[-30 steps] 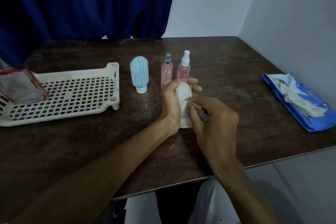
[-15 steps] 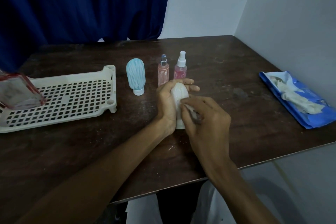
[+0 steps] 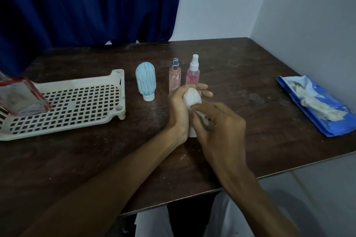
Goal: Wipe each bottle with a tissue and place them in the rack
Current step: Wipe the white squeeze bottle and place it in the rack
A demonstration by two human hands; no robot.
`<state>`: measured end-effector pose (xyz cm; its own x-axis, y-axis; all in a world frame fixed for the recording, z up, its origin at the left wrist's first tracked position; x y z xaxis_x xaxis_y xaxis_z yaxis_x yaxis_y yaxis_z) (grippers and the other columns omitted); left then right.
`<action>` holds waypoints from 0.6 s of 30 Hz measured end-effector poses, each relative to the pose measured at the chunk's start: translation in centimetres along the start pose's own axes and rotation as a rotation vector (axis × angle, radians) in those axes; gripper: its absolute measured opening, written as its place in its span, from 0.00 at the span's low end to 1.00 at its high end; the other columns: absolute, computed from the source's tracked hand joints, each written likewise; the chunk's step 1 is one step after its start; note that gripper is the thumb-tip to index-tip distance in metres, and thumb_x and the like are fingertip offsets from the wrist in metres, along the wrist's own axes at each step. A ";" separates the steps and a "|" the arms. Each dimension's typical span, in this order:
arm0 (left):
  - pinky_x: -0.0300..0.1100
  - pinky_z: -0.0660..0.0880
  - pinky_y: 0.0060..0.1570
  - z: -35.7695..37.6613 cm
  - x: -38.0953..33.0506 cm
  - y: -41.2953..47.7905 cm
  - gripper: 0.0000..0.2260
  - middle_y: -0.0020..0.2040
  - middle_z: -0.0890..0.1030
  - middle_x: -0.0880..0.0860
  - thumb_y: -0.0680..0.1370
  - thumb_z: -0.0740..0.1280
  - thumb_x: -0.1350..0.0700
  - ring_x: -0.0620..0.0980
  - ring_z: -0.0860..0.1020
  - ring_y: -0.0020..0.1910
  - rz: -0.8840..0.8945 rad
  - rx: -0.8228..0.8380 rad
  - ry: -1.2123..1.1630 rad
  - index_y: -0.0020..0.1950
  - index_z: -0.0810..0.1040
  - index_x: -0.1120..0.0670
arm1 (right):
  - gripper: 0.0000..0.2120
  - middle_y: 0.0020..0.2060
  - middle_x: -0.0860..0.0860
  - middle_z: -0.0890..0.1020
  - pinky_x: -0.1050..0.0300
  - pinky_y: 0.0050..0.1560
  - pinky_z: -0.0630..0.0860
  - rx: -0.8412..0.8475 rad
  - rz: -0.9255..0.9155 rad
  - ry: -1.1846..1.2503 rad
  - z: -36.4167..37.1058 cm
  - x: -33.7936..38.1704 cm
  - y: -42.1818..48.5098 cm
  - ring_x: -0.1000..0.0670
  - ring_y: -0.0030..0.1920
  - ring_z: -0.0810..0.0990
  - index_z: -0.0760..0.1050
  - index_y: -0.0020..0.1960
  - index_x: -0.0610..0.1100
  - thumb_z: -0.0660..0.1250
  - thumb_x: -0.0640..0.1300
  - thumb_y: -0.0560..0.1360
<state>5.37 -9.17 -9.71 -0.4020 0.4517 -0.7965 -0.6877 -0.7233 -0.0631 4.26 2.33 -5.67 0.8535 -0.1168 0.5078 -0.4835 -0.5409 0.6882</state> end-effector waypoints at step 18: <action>0.41 0.77 0.36 0.1 -0.5 0.0 0.17 0.36 0.81 0.58 0.80 0.53 0.56 0.51 0.79 0.33 0.015 0.004 -0.001 0.46 0.79 0.64 | 0.06 0.42 0.47 0.85 0.68 0.42 0.74 -0.001 -0.015 -0.003 -0.4 -0.7 1.5 0.53 0.40 0.82 0.84 0.48 0.40 0.75 0.34 0.71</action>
<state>5.53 -9.29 -9.28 -0.4123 0.4414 -0.7970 -0.6841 -0.7278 -0.0491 2.84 1.92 -4.75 0.8613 -0.1115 0.4958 -0.4709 -0.5419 0.6962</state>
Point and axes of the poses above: each hand's wrist, its own y-axis towards the middle knuckle, its own z-axis out of the palm, x = y × z, the point moved 6 cm from there along y, towards the middle knuckle
